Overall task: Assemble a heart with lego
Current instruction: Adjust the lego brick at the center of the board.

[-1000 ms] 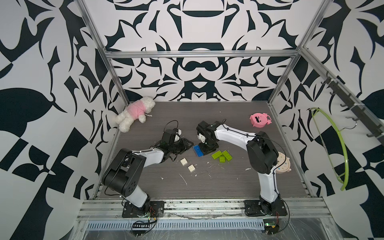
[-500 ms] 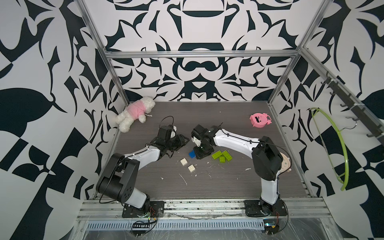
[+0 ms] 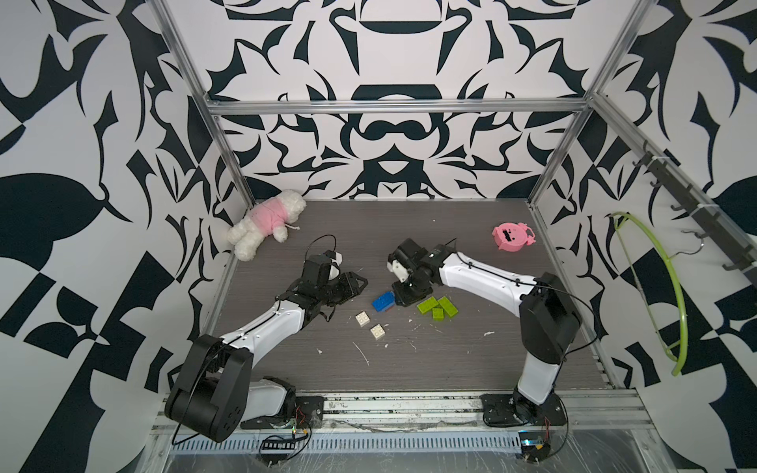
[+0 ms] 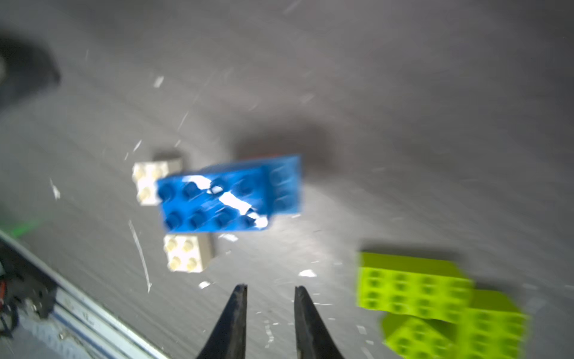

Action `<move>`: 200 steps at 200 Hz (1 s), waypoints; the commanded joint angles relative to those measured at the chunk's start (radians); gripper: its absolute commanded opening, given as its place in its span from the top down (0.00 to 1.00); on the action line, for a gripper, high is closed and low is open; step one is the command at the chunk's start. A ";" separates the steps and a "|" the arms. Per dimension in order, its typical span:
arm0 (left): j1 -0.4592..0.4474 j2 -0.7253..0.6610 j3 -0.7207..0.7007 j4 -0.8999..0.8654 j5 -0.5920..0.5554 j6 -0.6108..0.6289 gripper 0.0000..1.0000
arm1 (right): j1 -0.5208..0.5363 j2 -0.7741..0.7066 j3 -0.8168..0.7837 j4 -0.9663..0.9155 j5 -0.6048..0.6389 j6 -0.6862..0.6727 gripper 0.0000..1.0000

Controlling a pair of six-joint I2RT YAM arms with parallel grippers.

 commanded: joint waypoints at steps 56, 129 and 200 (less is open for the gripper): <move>0.029 -0.070 -0.046 -0.045 -0.065 0.007 0.52 | 0.105 -0.028 -0.215 0.459 0.125 0.115 0.74; 0.033 -0.102 -0.070 -0.043 -0.077 0.002 0.52 | 0.126 0.041 -0.230 0.635 0.190 0.207 0.74; 0.034 -0.105 -0.067 -0.052 -0.087 0.007 0.51 | 0.140 -0.059 -0.247 0.544 0.092 0.092 0.67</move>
